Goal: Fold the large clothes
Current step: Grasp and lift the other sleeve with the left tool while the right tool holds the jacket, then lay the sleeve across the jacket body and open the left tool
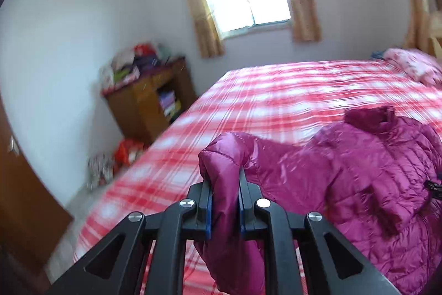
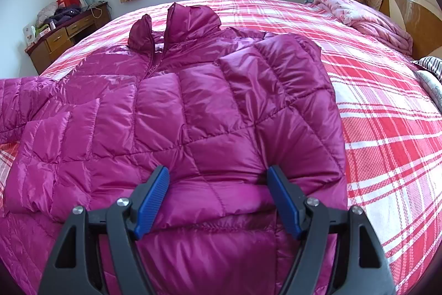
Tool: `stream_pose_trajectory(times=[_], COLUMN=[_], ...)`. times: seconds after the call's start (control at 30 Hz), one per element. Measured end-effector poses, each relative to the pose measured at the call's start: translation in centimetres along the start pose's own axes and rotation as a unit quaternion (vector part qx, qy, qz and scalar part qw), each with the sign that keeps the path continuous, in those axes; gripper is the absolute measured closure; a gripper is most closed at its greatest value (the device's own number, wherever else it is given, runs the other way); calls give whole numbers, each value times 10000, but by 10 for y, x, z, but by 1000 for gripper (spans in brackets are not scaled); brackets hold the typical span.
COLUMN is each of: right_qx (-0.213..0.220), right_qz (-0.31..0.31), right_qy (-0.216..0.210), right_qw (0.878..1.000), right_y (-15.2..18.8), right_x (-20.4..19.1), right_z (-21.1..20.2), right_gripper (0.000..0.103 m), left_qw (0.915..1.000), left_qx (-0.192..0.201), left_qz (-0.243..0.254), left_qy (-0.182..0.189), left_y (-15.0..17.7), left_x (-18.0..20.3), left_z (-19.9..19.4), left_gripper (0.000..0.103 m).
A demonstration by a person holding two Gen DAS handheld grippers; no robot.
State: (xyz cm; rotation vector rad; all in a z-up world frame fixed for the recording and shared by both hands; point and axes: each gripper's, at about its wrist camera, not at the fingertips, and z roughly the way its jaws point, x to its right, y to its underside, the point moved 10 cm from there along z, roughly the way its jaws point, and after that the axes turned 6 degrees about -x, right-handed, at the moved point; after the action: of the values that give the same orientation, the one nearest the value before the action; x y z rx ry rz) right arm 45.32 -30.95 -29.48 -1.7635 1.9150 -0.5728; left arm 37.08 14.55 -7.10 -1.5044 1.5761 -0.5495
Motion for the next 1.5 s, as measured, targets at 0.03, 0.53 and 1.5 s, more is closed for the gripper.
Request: stream_pose_trajectory(times=[0.03,0.53,1.5], right_qx=[-6,298,342], right_qz=[-10,356,755], right_qy=[14,-324,-766], right_qw=[10000,9984,9936], right_y=[0,26,41], right_x=[0,34,43], right_z=[0,-53,-48], right_gripper=[26,20,17], left_qw=[9998,9816,9499], left_qx=[79,719,178], left_qz=[188,1463,2132], left_qy=[-1,995,2280], left_y=[-6,-65,19], left_x=[12,180,373], left_z=[-5,-64,-43], left_gripper=[90,90,59])
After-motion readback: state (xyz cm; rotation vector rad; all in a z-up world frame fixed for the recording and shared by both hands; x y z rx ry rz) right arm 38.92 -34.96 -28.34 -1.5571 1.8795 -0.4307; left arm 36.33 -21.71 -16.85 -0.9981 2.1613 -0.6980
